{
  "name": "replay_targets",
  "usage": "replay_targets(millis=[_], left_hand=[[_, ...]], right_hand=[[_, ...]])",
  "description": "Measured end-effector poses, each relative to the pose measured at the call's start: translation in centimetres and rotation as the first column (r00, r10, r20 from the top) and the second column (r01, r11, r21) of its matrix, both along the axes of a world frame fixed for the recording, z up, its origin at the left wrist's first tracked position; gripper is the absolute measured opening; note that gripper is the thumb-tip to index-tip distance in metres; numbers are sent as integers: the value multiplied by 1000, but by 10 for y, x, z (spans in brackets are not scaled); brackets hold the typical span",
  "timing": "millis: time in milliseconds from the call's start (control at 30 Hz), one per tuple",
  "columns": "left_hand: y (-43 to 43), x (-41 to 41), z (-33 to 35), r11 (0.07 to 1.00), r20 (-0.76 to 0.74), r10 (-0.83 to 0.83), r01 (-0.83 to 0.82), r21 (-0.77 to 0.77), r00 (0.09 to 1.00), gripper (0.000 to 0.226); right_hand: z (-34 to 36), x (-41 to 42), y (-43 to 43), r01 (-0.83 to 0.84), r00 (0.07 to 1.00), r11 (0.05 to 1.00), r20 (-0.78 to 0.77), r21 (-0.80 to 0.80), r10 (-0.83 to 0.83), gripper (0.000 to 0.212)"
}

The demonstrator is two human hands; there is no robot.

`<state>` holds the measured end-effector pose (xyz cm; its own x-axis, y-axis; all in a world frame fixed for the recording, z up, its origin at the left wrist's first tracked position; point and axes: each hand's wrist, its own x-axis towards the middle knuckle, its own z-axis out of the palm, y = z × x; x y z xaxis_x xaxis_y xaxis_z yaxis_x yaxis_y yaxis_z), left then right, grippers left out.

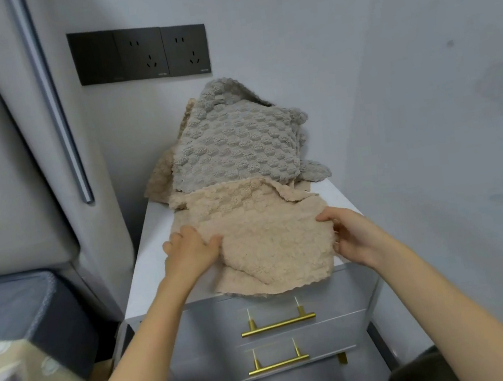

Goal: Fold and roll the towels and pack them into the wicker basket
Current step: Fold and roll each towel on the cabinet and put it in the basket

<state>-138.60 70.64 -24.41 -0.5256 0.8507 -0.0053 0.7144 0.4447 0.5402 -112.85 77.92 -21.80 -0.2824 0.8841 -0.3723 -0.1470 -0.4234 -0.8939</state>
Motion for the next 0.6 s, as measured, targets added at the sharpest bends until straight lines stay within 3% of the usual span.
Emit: replay_targets(millis=[100, 267, 400, 467, 533, 600], left_hand=[[2, 9, 4, 988, 23, 15, -12, -153, 1000, 72], [9, 20, 6, 988, 35, 42, -36, -150, 999, 73], [9, 26, 3, 982, 120, 16, 7, -188, 993, 66], [10, 23, 1, 996, 272, -15, 38, -77, 962, 52], [8, 21, 3, 992, 458, -92, 39, 123, 884, 39], [4, 23, 12, 965, 529, -166, 27, 260, 832, 33]], right_hand=[[1, 8, 3, 26, 999, 999, -23, 36, -26, 19], [2, 16, 4, 11, 998, 998, -62, 66, -7, 26], [-1, 27, 7, 151, 988, 984, -50, 89, -147, 33], [-2, 33, 8, 216, 976, 971, -31, 106, -214, 45], [0, 39, 4, 266, 963, 953, 3, 146, -269, 43], [2, 44, 2, 315, 944, 917, 22, 242, -330, 39]])
